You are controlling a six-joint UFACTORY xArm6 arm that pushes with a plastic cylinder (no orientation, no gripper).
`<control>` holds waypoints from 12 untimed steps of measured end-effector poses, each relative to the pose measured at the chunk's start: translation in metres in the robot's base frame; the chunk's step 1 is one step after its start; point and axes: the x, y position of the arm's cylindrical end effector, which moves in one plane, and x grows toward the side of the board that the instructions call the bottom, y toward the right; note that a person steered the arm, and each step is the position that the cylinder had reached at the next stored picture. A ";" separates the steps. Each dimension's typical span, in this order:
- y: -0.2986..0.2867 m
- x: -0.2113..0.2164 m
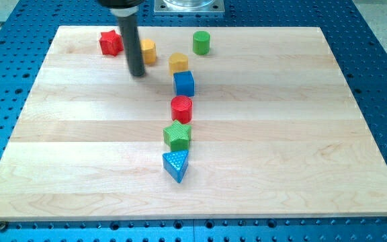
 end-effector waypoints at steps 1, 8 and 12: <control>0.029 -0.031; 0.120 -0.073; 0.196 -0.010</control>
